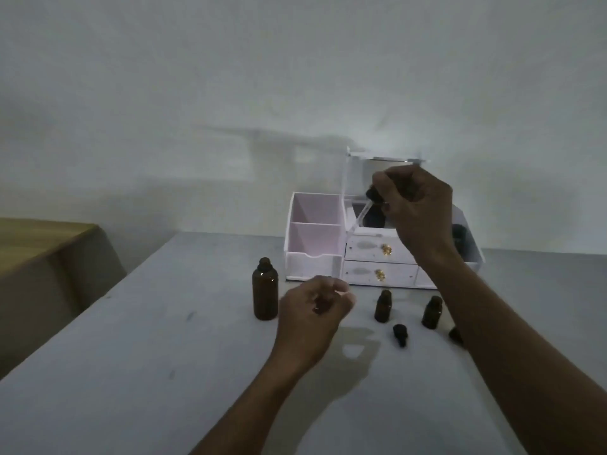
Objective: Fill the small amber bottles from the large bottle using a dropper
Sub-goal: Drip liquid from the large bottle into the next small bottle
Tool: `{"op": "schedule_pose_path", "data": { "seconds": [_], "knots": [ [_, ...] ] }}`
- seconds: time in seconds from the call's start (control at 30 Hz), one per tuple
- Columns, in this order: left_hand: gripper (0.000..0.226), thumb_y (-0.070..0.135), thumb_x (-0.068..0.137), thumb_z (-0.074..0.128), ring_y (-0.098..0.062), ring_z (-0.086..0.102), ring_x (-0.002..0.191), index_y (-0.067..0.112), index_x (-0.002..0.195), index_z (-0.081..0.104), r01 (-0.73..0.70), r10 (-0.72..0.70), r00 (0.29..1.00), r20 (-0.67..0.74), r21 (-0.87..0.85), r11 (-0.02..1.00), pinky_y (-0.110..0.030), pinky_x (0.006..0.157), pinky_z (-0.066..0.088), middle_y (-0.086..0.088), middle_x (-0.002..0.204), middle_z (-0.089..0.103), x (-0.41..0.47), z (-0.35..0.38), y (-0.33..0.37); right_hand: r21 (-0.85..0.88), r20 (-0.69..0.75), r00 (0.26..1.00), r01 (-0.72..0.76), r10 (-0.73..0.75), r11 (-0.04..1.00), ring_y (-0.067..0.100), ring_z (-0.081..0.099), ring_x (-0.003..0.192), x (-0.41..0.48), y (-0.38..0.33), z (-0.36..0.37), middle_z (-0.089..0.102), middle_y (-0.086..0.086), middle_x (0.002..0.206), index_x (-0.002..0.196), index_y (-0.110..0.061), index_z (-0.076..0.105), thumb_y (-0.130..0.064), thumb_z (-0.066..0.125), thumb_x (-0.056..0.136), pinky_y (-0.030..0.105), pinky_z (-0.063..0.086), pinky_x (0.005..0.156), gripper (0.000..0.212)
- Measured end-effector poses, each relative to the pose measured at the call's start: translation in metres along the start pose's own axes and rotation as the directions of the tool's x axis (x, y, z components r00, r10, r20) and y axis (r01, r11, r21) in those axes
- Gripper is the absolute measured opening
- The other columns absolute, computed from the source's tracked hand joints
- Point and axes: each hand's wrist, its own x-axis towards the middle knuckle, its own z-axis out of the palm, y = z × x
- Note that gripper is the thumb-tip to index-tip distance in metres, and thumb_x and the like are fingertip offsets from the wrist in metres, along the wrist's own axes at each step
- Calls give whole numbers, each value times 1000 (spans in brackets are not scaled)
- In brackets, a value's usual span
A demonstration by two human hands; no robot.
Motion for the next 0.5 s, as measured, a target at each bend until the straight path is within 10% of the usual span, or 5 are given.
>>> {"op": "schedule_pose_path", "data": {
  "seconds": [0.2,0.33,0.5],
  "knots": [
    [57,30,84,72,-5,55,112,25,136,50,201,-208,975,78,92,975,-12,82,42,9,133,57,4,62,-15,-133,26,996,-82,86,988,9,70,77,-11,40,-36,75,4,89,102,-8,74,-24,68,91,20,57,76,21],
    [67,26,84,73,-13,50,126,24,143,41,217,-226,972,59,131,967,-1,59,38,4,144,47,17,82,-24,-105,52,990,-126,132,986,-6,68,66,-19,56,-46,73,3,81,98,-3,74,-20,70,89,7,51,64,20],
    [64,25,80,76,-11,54,119,22,138,48,128,-153,981,117,200,971,-15,85,41,3,138,54,30,90,-34,-123,65,985,-152,161,981,-4,70,68,-29,71,-46,73,-6,76,94,-8,75,-25,71,88,8,53,65,18]
  ]
}}
